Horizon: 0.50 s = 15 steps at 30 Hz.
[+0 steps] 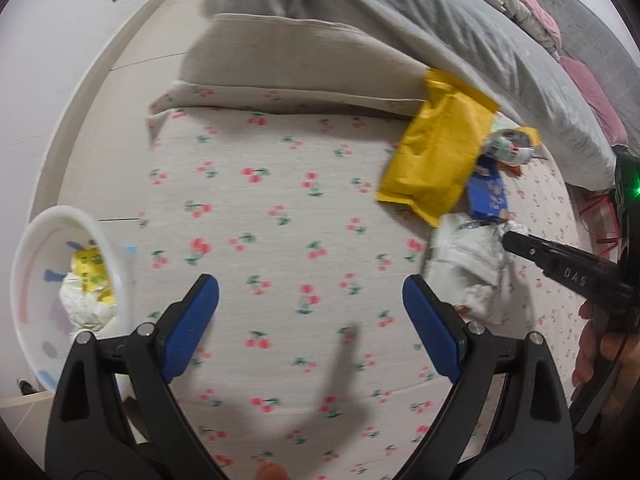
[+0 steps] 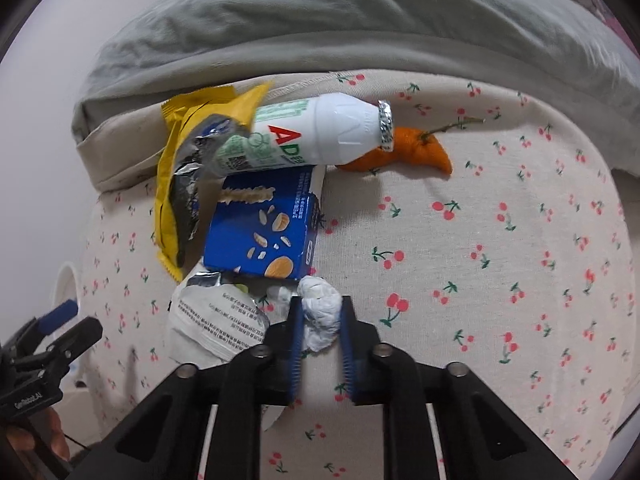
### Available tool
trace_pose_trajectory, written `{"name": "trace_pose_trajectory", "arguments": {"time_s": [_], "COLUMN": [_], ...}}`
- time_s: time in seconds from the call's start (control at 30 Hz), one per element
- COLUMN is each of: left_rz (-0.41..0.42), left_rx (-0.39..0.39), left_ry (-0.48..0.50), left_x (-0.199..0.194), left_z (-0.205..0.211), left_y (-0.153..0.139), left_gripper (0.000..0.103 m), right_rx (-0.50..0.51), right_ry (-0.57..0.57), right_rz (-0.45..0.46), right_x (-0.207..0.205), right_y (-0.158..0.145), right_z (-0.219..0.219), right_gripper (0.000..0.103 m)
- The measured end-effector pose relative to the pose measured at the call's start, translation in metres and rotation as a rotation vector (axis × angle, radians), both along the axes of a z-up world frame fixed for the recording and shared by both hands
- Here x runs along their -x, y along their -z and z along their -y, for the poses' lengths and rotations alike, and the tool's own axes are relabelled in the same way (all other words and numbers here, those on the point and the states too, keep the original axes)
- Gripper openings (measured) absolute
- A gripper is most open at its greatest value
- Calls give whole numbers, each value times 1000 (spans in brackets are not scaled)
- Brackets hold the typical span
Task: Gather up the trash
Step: 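Grasp the white tissue with the right tool while the left tool grasps the white printed packet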
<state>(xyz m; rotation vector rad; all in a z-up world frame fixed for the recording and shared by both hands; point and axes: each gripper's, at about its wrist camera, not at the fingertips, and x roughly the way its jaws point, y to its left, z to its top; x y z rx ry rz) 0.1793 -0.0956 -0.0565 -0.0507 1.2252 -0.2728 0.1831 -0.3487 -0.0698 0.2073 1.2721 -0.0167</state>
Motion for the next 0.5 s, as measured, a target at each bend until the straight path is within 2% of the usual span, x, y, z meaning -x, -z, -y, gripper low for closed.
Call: {"name": "trace_pose_trajectory", "arguments": {"time_s": [0.23, 0.4, 0.5], "left_rz": [-31, -39, -40], "left_rx": [67, 83, 61], "left_ry": [45, 81, 120], "left_x": [1, 1, 1], "left_z": [34, 57, 70], "left_y": [7, 16, 21], "left_gripper": [93, 92, 80], "right_rx": [-1, -6, -11], "right_ry": [20, 51, 72], "right_rz": [77, 91, 85], "right_x": [28, 43, 43], "right_y": [-43, -54, -52], "right_z": [18, 43, 55], "right_gripper": [15, 15, 15]}}
